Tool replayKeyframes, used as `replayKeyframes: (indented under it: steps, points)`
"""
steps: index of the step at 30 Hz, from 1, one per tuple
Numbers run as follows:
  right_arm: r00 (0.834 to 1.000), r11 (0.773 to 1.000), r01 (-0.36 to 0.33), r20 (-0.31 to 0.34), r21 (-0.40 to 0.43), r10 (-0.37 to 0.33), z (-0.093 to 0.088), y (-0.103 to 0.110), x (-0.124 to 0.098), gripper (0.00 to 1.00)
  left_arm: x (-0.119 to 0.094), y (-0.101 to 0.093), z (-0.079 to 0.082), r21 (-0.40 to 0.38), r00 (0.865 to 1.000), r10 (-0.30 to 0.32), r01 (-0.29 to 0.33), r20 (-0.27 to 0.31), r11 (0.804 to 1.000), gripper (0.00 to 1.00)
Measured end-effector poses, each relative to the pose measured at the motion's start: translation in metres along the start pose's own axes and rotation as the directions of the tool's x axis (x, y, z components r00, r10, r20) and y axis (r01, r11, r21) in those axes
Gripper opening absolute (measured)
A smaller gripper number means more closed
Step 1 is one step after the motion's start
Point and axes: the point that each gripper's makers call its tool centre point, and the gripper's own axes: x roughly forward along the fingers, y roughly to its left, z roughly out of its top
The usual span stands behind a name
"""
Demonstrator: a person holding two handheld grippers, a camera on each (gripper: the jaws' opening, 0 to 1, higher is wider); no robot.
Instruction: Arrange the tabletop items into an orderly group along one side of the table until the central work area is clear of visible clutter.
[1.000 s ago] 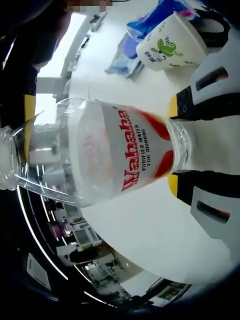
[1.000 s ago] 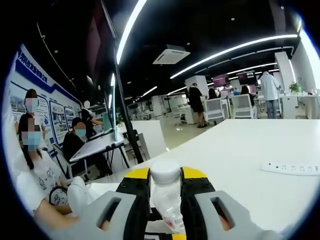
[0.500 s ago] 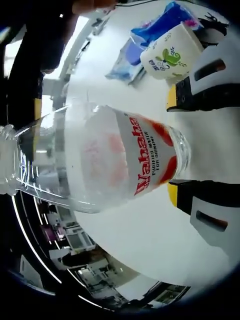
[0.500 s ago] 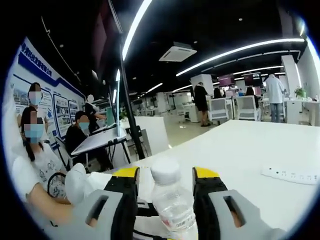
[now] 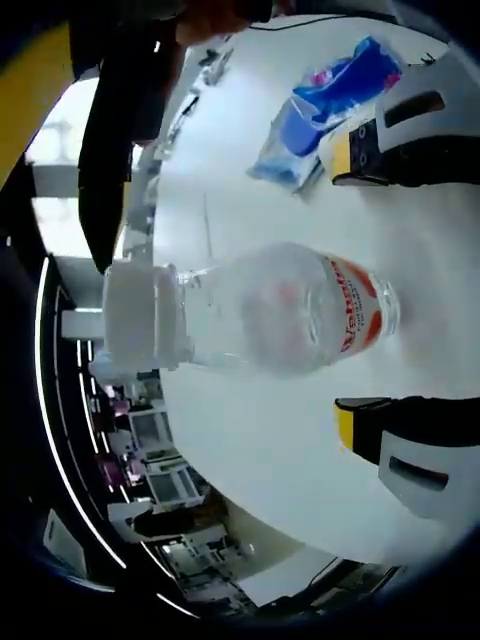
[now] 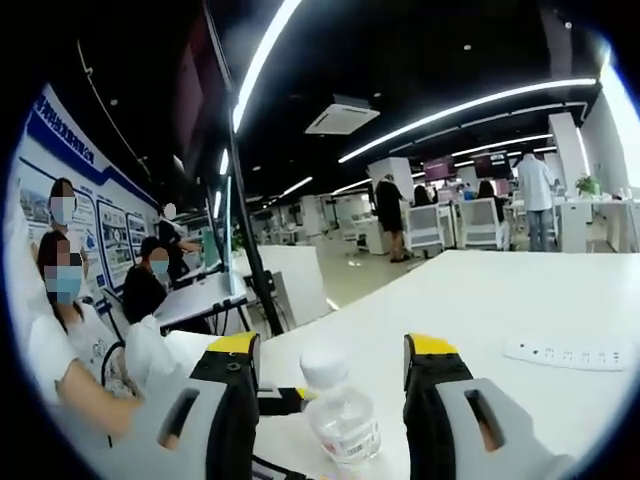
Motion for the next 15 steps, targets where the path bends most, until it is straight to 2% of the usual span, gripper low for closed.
replayKeyframes:
  steps: [4,9,15]
  points:
    - [0.999,0.998,0.038,-0.02,0.046,-0.037,-0.003,-0.011,-0.006,0.55,-0.009,0.002,0.006,0.012,1.0,0.003,-0.003,0.007,1.0,0.83]
    - [0.996,0.994,0.089,-0.013,0.069,-0.088,0.002,-0.025,-0.03,0.55,-0.019,0.006,0.012,0.032,1.0,0.01,-0.011,0.009,0.999,0.82]
    - [0.99,0.987,0.137,-0.006,0.088,-0.137,0.003,-0.031,-0.048,0.54,-0.03,0.011,0.009,0.017,1.0,0.028,-0.028,-0.01,0.999,0.81]
